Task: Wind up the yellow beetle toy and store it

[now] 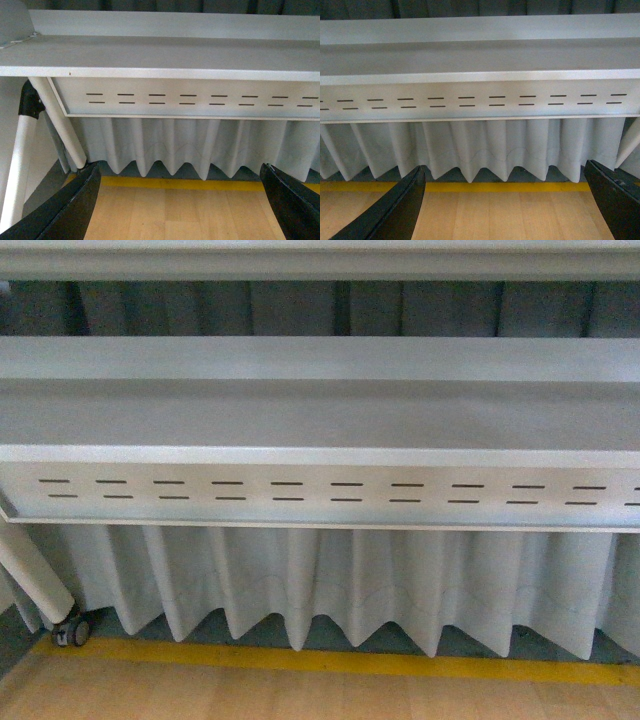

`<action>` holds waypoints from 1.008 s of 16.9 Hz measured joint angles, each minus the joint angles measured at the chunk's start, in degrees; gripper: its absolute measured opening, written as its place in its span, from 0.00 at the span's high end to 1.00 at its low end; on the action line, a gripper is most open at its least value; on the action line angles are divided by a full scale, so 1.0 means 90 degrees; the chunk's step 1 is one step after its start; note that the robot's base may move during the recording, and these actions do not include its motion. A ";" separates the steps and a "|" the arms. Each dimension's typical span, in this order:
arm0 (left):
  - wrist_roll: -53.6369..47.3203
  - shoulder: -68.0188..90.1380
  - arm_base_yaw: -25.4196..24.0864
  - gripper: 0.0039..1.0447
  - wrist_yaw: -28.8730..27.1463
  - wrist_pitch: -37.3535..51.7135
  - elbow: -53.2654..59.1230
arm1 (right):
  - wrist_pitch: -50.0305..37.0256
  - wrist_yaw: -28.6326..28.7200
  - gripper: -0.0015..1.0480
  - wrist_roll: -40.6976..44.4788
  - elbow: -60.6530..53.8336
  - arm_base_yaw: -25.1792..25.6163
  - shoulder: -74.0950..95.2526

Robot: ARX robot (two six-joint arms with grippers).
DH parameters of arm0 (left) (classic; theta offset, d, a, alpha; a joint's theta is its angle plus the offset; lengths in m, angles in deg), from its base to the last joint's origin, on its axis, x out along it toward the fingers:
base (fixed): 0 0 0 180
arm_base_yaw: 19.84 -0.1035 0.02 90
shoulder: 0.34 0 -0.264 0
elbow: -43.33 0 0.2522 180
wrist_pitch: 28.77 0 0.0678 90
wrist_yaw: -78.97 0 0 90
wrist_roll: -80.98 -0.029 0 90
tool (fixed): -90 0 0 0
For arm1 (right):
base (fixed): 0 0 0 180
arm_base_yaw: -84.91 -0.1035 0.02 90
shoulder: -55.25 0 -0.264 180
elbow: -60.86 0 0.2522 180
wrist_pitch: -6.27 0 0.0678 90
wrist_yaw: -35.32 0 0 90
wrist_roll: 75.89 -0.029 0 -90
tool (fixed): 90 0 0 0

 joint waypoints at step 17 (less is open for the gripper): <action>0.0000 0.0000 0.0000 0.06 -0.0002 0.0000 0.0000 | 0.0000 0.0000 0.06 0.0000 0.0000 0.0000 0.0000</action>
